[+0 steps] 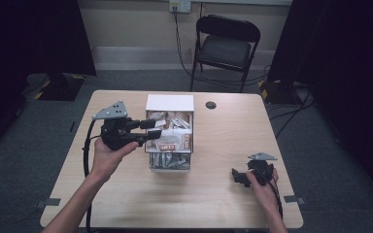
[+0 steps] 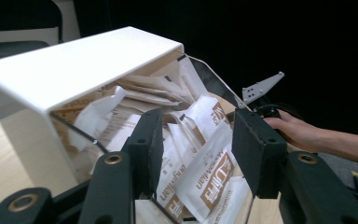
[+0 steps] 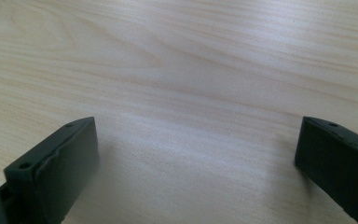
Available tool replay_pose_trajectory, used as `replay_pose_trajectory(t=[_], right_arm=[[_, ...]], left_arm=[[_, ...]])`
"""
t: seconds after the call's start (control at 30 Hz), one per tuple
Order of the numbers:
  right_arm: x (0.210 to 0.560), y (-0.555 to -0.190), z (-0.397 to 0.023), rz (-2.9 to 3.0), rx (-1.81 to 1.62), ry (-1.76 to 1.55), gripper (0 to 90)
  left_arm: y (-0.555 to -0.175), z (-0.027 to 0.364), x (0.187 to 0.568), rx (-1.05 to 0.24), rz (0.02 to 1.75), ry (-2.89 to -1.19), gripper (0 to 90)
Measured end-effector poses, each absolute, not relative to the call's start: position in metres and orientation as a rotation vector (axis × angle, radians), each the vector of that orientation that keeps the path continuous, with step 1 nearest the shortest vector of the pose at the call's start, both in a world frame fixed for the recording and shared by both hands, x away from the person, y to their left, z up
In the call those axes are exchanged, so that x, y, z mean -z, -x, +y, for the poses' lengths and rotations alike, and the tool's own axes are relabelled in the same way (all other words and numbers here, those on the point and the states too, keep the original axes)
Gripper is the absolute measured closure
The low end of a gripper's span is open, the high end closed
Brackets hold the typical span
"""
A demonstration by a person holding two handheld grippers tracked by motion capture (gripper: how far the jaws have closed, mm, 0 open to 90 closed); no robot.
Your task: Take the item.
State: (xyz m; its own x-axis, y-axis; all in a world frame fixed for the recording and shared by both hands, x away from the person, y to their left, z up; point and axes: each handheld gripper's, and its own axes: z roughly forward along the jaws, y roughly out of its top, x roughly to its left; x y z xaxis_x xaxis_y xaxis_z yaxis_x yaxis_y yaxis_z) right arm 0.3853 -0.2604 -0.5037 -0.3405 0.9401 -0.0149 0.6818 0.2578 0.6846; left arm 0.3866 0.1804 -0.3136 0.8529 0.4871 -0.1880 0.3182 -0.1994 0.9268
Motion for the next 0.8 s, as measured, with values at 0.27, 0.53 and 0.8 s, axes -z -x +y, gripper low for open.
replay_pose_trajectory(t=[0.27,0.53,0.8], right_arm=[[0.504,-0.385,-0.26,2.113,-0.824,-1.472,0.0],[0.504,-0.385,-0.26,2.113,-0.824,-1.472,0.0],[0.504,-0.385,-0.26,2.113,-0.824,-1.472,0.0]], left_arm=[[-0.39,0.17,0.321,-0.139,0.608,-1.825,57.7],[-0.393,0.161,0.328,-0.134,0.592,-1.866,59.1],[-0.393,0.157,0.329,-0.134,0.587,-1.889,60.1]])
